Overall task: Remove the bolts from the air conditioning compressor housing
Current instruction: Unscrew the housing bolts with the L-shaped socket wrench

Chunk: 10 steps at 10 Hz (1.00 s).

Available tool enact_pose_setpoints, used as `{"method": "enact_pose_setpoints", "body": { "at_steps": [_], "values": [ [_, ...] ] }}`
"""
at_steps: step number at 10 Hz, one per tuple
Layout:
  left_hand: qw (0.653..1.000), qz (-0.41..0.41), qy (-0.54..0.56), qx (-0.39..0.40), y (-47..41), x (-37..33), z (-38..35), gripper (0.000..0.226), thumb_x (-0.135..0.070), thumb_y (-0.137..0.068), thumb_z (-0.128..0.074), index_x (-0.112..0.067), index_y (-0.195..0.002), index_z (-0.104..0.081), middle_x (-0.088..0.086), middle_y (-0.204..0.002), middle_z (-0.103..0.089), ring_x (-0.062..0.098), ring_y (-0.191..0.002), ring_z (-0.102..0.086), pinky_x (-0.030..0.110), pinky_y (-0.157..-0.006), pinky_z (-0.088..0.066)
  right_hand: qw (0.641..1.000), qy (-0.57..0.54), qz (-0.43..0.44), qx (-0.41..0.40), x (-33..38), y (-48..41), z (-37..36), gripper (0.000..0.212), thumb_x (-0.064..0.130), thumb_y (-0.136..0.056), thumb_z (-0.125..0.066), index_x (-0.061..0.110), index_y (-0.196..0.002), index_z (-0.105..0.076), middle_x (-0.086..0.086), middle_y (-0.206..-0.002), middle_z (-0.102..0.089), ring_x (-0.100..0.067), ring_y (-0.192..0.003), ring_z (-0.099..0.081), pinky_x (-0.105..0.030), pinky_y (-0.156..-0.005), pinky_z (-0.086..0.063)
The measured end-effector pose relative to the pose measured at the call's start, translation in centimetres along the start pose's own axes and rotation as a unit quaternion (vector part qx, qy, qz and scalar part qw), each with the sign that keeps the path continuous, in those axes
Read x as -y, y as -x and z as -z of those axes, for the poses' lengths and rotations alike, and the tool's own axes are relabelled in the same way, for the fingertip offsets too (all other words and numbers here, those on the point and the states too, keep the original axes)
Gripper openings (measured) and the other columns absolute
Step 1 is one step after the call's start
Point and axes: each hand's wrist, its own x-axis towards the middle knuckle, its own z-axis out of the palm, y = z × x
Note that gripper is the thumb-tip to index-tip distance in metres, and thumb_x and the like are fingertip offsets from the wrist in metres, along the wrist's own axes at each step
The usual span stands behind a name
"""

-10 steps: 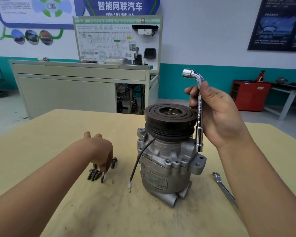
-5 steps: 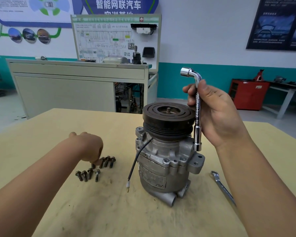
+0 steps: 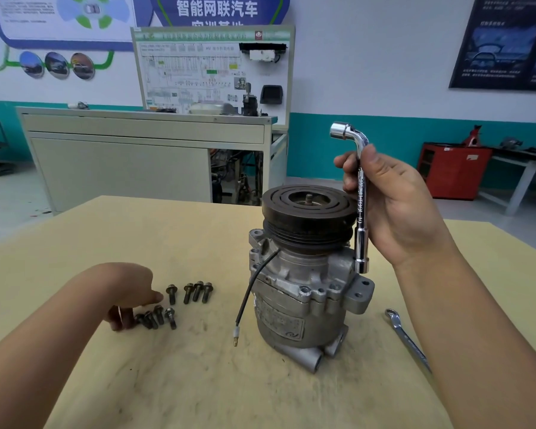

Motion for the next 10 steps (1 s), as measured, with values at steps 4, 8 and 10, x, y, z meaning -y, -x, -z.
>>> {"method": "enact_pose_setpoints", "body": {
  "at_steps": [4,8,10],
  "values": [
    [0.998,-0.02,-0.049,-0.028,-0.9,-1.1,-0.8,0.063,-0.061,-0.087,-0.052,-0.001,-0.107,-0.058,0.004,-0.076,-0.062,0.017,-0.06,-0.061,0.019,-0.053,-0.049,1.0,-0.001,0.003,0.0,0.0,-0.1,0.1,0.025,0.027,-0.08,-0.055,0.017,-0.064,-0.072,0.004,-0.078,-0.069,-0.004,-0.061,-0.051,-0.015,-0.061,-0.047],
    [0.995,-0.033,-0.076,-0.056,-1.6,-1.7,-0.9,0.059,-0.065,-0.081,-0.058,-0.008,-0.091,-0.053,0.001,-0.069,-0.06,0.012,-0.051,-0.057,0.018,-0.049,-0.047,1.0,-0.002,-0.002,-0.005,0.0,0.0,-0.1,0.026,0.027,-0.08,-0.055,0.017,-0.063,-0.072,0.003,-0.078,-0.069,-0.003,-0.06,-0.051,-0.014,-0.06,-0.046],
    [0.995,-0.016,-0.071,-0.064,-0.2,-2.0,-0.2,0.067,-0.075,-0.081,-0.044,-0.008,-0.081,-0.053,0.002,-0.074,-0.065,0.015,-0.06,-0.061,0.023,-0.067,-0.053,1.0,-0.006,-0.002,-0.003,0.1,0.0,-0.1,0.026,0.027,-0.08,-0.055,0.017,-0.063,-0.072,0.003,-0.078,-0.069,-0.003,-0.06,-0.051,-0.014,-0.061,-0.046]
  ]
}}
